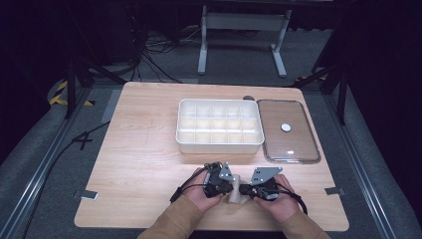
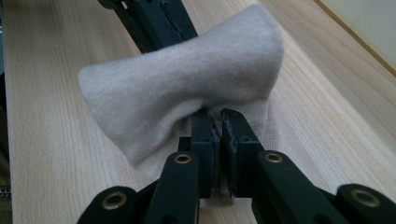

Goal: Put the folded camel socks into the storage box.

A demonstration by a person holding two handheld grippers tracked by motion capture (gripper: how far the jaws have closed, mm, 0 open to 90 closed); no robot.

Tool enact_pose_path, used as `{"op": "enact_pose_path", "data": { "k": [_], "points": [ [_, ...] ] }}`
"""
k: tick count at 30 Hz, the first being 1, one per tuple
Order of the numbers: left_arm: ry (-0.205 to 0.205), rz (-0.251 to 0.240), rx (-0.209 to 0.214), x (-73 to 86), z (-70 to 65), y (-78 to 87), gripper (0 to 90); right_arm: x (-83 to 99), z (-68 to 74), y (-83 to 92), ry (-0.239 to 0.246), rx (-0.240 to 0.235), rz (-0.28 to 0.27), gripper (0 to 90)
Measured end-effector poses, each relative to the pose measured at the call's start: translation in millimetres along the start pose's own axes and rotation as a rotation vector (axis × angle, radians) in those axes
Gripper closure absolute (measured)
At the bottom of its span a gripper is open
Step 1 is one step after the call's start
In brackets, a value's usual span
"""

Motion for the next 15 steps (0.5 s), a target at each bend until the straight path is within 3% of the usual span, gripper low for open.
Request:
{"op": "enact_pose_path", "data": {
  "k": [9, 15],
  "points": [
    [-0.007, 0.006, -0.015, 0.1, 0.3, -0.2, 88.7, -2.6, 3.3, 0.2, 0.011, 0.018, 0.004, 83.8],
    [-0.012, 0.016, -0.023, 0.5, 1.1, -0.4, 87.4, -3.7, 0.9, 12.4, 0.011, 0.015, 0.015, 84.1]
  ]
}}
Point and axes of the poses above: each handheld gripper's, and its own axes: y roughly backward along the jaws, x roughly out of its underside, z roughly to its left, the point moved 3 cm from there along -y, roughly forward along the jaws, and after that the axes turned 4 degrees about -z, right-handed, at the moved point
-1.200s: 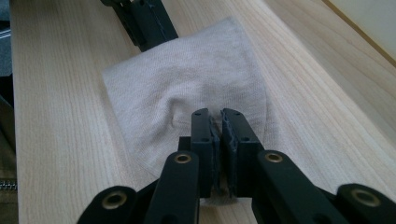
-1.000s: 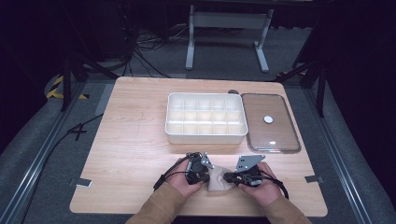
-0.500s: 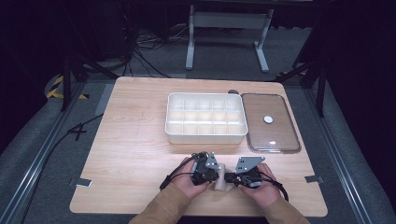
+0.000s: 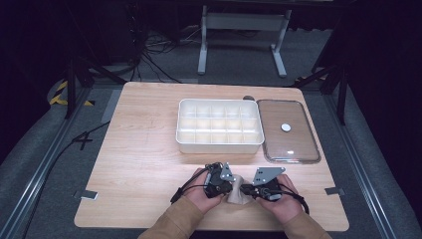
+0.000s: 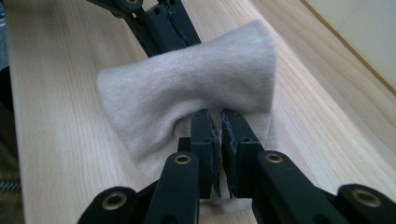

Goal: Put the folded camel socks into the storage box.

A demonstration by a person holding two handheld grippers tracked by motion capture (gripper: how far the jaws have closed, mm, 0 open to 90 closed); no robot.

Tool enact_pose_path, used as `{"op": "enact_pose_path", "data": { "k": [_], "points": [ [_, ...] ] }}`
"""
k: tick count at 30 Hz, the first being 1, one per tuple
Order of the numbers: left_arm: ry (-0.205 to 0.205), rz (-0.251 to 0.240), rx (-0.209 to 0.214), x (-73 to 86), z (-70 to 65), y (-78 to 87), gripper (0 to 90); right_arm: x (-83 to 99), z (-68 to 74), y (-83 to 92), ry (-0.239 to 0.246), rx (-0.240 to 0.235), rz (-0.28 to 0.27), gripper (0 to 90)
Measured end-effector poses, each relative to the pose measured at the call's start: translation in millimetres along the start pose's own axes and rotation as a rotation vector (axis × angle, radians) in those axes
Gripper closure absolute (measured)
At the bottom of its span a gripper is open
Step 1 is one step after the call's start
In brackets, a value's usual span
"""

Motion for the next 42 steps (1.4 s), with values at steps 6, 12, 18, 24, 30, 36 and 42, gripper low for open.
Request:
{"op": "enact_pose_path", "data": {
  "k": [6, 12, 18, 24, 30, 36, 42],
  "points": [
    [0.003, 0.0, -0.001, -0.5, -0.8, -0.7, 87.4, 1.0, -0.4, 7.1, 0.008, -0.033, 0.047, 87.5],
    [-0.016, -0.035, 0.037, 0.0, -4.1, 4.5, 84.7, 4.4, 4.2, -4.9, 0.019, -0.058, 0.054, 89.5],
    [-0.064, -0.064, 0.059, -4.9, -10.5, 2.9, 83.1, 5.2, 4.4, -6.0, 0.002, -0.061, 0.047, 89.6],
    [-0.088, -0.065, 0.059, -6.5, -9.7, -0.4, 78.3, 4.0, 5.6, -8.2, 0.006, -0.064, 0.027, 89.5],
    [-0.118, -0.061, 0.06, -5.9, -6.7, 2.3, 68.6, 4.1, 5.9, -12.2, 0.037, -0.084, -0.022, 89.4],
    [-0.098, -0.056, 0.049, -4.9, -6.8, 3.0, 63.8, 3.5, 4.1, -8.8, 0.032, -0.093, -0.016, 85.0],
    [-0.081, -0.05, 0.04, -4.6, -7.4, 1.6, 61.6, -4.1, -3.1, 18.9, 0.03, -0.047, 0.011, 84.6]
  ]
}}
Point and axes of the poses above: each handheld gripper's, and its own axes: y roughly backward along the jaws, x roughly out of its underside, z roughly to its left, the point moved 3 cm from there along -y, roughly forward along the jaws, and after that the axes turned 4 degrees about -z, right-handed, at the moved point
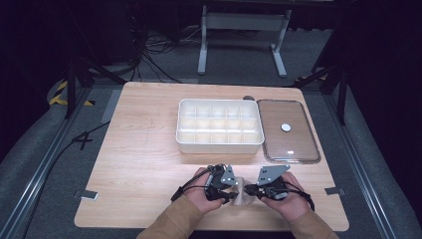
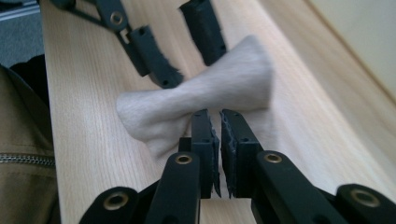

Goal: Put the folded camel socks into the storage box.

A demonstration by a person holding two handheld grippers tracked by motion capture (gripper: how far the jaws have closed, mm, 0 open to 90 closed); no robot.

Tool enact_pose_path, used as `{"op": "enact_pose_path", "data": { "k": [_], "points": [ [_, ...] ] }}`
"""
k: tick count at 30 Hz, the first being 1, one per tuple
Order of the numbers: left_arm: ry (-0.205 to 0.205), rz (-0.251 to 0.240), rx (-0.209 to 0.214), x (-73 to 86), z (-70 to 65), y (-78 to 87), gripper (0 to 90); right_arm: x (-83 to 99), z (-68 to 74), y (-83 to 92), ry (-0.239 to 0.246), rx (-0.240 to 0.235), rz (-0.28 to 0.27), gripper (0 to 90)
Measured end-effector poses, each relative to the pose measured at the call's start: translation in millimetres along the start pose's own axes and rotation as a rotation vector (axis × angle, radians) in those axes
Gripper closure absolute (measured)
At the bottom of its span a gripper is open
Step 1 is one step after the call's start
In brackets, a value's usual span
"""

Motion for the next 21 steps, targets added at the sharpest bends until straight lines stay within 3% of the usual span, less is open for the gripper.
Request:
{"op": "enact_pose_path", "data": {
  "k": [5, 10, 12, 21],
  "points": [
    [-0.005, -0.001, -0.002, -0.7, -0.3, 1.2, 61.8, 12.7, -11.2, 19.4, -0.051, 0.045, 0.075, 85.9],
    [-0.019, -0.015, 0.001, -2.8, -1.7, 1.1, 62.3, 27.0, -17.7, 16.9, -0.113, 0.056, 0.144, 87.7],
    [-0.016, -0.028, -0.001, -3.9, -2.9, 0.6, 62.5, 28.9, -15.9, 10.5, -0.109, 0.033, 0.151, 88.0],
    [-0.023, -0.047, 0.006, -4.4, -3.0, -2.7, 63.7, 24.5, -8.3, -5.8, -0.091, 0.018, 0.16, 89.2]
  ]
}}
Point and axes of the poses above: each handheld gripper's, and its own axes: y roughly backward along the jaws, x roughly out of its underside, z roughly to its left, the point moved 3 cm from there along -y, roughly forward along the jaws, and after that the axes turned 4 degrees about -z, right-handed, at the moved point
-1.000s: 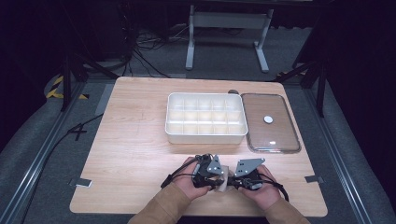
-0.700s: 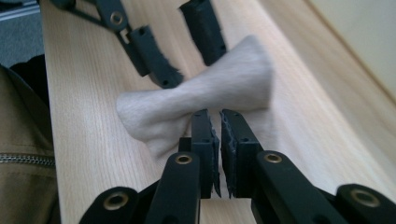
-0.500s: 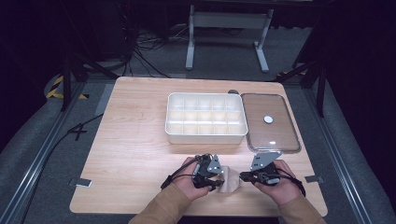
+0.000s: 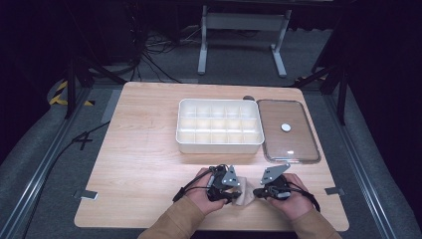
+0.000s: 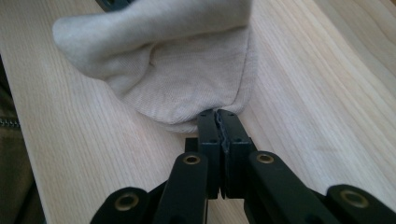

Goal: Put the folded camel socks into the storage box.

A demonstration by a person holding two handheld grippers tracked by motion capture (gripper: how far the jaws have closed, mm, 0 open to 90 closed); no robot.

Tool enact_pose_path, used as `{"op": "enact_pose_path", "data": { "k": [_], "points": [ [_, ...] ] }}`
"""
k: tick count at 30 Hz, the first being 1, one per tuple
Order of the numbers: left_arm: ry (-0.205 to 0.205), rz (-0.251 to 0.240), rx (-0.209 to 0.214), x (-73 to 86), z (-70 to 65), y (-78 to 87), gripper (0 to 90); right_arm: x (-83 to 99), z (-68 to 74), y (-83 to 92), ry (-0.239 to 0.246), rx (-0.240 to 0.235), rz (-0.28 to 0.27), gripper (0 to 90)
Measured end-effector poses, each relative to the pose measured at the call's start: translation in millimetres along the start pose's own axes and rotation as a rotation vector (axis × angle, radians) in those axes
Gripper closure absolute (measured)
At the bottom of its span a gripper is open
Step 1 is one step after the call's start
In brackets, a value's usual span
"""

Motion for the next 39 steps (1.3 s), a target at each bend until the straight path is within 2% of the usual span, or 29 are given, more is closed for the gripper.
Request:
{"op": "enact_pose_path", "data": {
  "k": [10, 11, 13, 17, 20, 21, 25, 26, 28, 30, 33, 35, 37, 38, 39],
  "points": [
    [-0.008, -0.003, -0.004, -0.8, -0.7, -5.6, 63.4, -5.9, 7.0, -9.5, 0.004, -0.033, -0.043, 89.3],
    [-0.027, 0.003, -0.003, -1.4, -0.2, -6.2, 63.1, -6.1, 7.2, -9.8, 0.003, -0.031, -0.044, 89.3],
    [-0.027, 0.005, -0.005, -1.6, -1.8, -8.7, 62.1, -6.8, 8.2, -10.2, 0.007, -0.027, -0.05, 89.4],
    [-0.02, 0.027, -0.022, -1.5, -3.1, -13.3, 60.4, -6.8, 9.2, -11.5, 0.006, -0.025, -0.056, 89.3],
    [0.002, 0.034, -0.013, -1.6, -2.9, -13.6, 60.2, -6.1, 8.5, -10.5, -0.003, -0.032, -0.059, 87.8],
    [-0.001, 0.033, -0.012, -1.5, -1.9, -13.6, 60.1, -5.9, 7.8, -9.1, -0.006, -0.037, -0.058, 86.6],
    [0.006, 0.036, -0.015, -1.4, -2.2, -13.3, 59.2, -7.0, 4.9, 2.2, -0.04, -0.04, -0.071, 83.2],
    [0.009, 0.037, -0.015, -1.4, -2.5, -13.1, 59.2, -7.8, 2.4, 9.0, -0.05, -0.039, -0.089, 82.5],
    [0.011, 0.044, -0.016, -1.5, -3.0, -12.5, 57.7, -10.2, -1.7, 23.0, -0.102, -0.031, -0.136, 80.6],
    [0.014, 0.045, -0.019, -1.6, -3.3, -12.5, 57.6, -13.8, -3.0, 29.0, -0.147, -0.021, -0.19, 75.8],
    [0.013, 0.045, -0.023, -1.8, -3.6, -12.5, 57.6, -18.4, -1.7, 26.5, -0.187, 0.004, -0.22, 65.8],
    [0.006, 0.047, -0.025, -2.0, -3.9, -12.4, 57.4, -20.6, -2.2, 22.5, -0.219, 0.038, -0.241, 60.0],
    [0.007, 0.047, -0.027, -2.1, -4.5, -12.5, 56.7, -22.5, -2.9, 19.7, -0.239, 0.062, -0.252, 57.3],
    [0.016, 0.044, -0.028, -2.1, -5.2, -12.8, 56.2, -23.5, -2.1, 18.2, -0.251, 0.06, -0.253, 55.9],
    [0.007, 0.048, -0.035, -2.2, -4.5, -12.5, 55.9, -24.4, -1.1, 16.1, -0.257, 0.058, -0.257, 55.6]
  ]
}}
Point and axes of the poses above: each handheld gripper's, and its own axes: y roughly backward along the jaws, x roughly out of its underside, z roughly to its left, the point moved 3 cm from there along -y, roughly forward along the jaws, and after that the axes turned 4 degrees about -z, right-handed, at the moved point
